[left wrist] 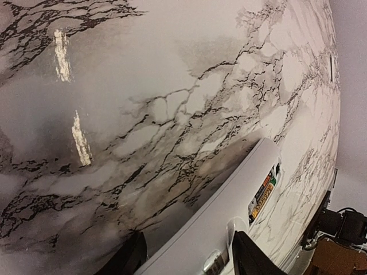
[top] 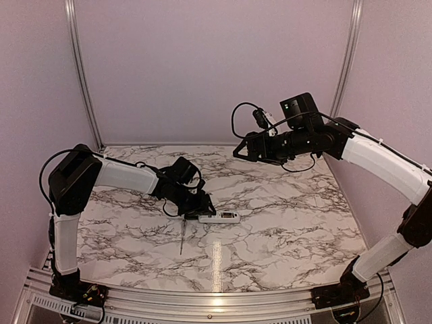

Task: Unload the batteries from the remote control

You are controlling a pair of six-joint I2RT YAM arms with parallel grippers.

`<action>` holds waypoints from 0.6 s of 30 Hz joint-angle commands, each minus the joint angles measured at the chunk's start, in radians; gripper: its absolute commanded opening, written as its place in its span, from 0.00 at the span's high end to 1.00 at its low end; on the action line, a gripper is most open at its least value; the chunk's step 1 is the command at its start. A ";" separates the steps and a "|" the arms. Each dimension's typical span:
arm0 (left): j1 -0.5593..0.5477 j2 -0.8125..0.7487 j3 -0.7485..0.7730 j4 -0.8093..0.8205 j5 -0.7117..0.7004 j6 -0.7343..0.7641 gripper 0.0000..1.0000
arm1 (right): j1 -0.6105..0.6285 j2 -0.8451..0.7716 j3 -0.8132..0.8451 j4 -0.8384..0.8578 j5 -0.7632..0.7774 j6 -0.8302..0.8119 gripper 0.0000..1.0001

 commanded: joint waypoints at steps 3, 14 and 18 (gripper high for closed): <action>0.002 -0.056 0.021 -0.097 -0.091 0.077 0.44 | 0.003 0.015 0.055 0.004 0.004 0.006 0.11; 0.003 -0.130 0.007 -0.175 -0.191 0.170 0.41 | 0.004 0.027 0.071 0.010 0.002 0.016 0.11; 0.002 -0.183 -0.023 -0.200 -0.223 0.198 0.41 | 0.003 0.027 0.073 0.008 -0.002 0.016 0.11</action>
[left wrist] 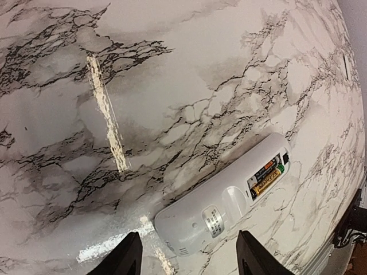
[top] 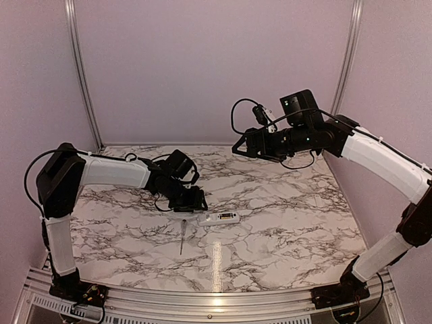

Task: Unload the batteries from the remote control

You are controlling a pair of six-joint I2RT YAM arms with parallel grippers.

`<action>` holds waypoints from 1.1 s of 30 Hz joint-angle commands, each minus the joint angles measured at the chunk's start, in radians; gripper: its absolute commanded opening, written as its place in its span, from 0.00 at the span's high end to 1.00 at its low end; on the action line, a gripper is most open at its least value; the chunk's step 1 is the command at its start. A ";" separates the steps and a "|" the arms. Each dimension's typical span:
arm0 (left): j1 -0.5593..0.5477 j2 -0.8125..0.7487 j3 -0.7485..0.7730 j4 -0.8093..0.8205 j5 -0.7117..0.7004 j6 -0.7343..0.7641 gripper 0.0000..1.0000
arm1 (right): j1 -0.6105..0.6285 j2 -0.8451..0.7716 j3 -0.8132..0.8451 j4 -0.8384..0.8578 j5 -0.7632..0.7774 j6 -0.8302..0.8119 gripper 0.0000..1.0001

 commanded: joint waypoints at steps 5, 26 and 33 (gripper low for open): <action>-0.004 -0.168 -0.108 -0.094 -0.104 0.097 0.41 | 0.004 0.012 0.039 0.007 0.000 0.007 0.11; -0.114 -0.169 -0.229 -0.109 -0.263 -0.040 0.47 | 0.003 -0.004 0.037 -0.045 -0.020 -0.037 0.01; -0.135 -0.112 -0.187 -0.139 -0.293 -0.052 0.51 | 0.004 -0.013 0.042 -0.078 -0.013 -0.071 0.02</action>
